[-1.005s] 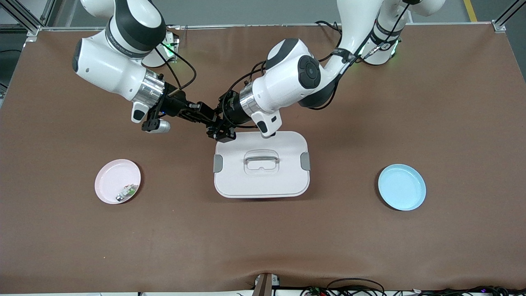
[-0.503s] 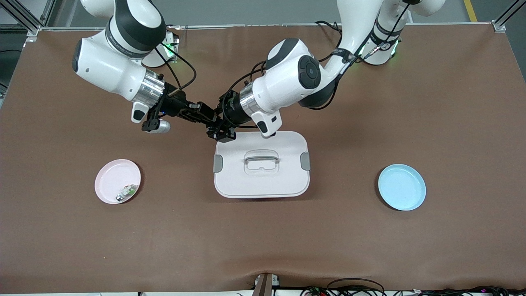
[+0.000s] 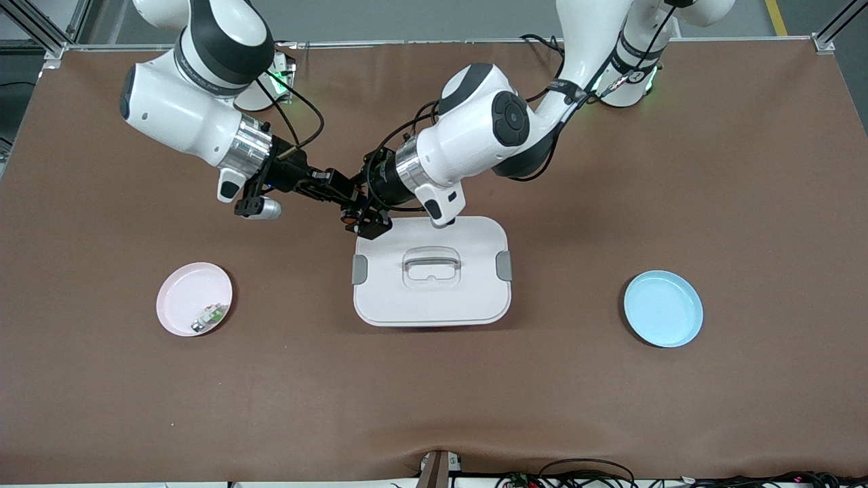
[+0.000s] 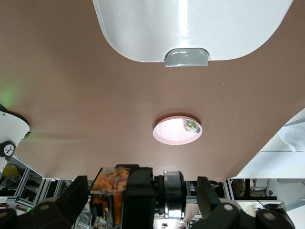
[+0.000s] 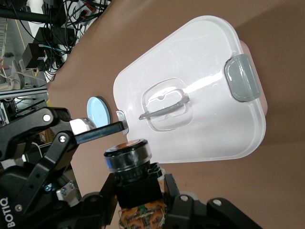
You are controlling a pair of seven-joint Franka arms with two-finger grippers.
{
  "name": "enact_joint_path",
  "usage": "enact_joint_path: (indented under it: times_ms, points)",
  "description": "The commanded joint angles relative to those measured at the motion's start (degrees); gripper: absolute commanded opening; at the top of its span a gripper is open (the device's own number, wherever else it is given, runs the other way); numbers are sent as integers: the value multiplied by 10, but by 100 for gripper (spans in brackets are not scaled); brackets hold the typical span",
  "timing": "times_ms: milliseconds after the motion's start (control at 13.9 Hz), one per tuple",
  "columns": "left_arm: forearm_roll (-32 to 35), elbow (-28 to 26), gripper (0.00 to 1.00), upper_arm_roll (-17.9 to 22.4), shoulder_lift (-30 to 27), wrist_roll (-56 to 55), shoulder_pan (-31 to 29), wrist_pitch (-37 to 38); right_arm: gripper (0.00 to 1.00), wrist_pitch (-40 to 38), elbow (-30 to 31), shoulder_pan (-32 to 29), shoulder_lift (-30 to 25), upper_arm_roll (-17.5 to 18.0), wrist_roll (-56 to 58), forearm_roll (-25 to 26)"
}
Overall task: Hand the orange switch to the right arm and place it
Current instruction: 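Grasp the switch with the right gripper and open the left gripper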
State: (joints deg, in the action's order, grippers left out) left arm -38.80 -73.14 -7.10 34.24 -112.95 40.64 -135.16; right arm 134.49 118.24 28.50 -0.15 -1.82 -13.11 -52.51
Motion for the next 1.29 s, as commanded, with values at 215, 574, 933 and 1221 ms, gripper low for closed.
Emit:
enact_joint_path:
  times_ms: [215,574,933,1221]
  points:
    - [-1,-4,100,9,-22,-4,-7,-2,0,-40,-53,5,26,-6,48,155]
    - [35,-9,100,17,-52,-8,-30,10,0,-86,-64,-13,41,-8,208,274]
    - [170,-10,100,16,-101,-6,-80,122,0,-138,-62,-77,52,-9,427,353]
    - [245,-10,100,17,-142,-1,-123,221,0,-147,-56,-120,57,-9,512,406]
